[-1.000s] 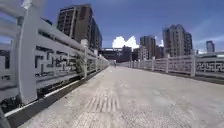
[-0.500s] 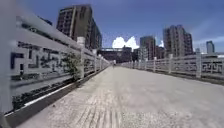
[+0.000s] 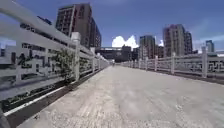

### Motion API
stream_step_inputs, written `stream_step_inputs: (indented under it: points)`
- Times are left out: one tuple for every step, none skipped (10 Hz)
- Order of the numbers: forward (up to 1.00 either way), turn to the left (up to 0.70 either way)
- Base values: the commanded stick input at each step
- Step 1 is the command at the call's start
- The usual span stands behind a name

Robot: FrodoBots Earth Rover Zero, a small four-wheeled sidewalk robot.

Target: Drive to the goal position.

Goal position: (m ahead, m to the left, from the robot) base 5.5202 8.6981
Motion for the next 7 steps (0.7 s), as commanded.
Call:
stream_step_inputs:
  points:
    - [0.70, 0.00]
    - [0.70, 0.00]
    - [0.70, 0.00]
    - [0.70, 0.00]
    - [0.70, 0.00]
    - [0.70, 0.00]
    - [0.70, 0.00]
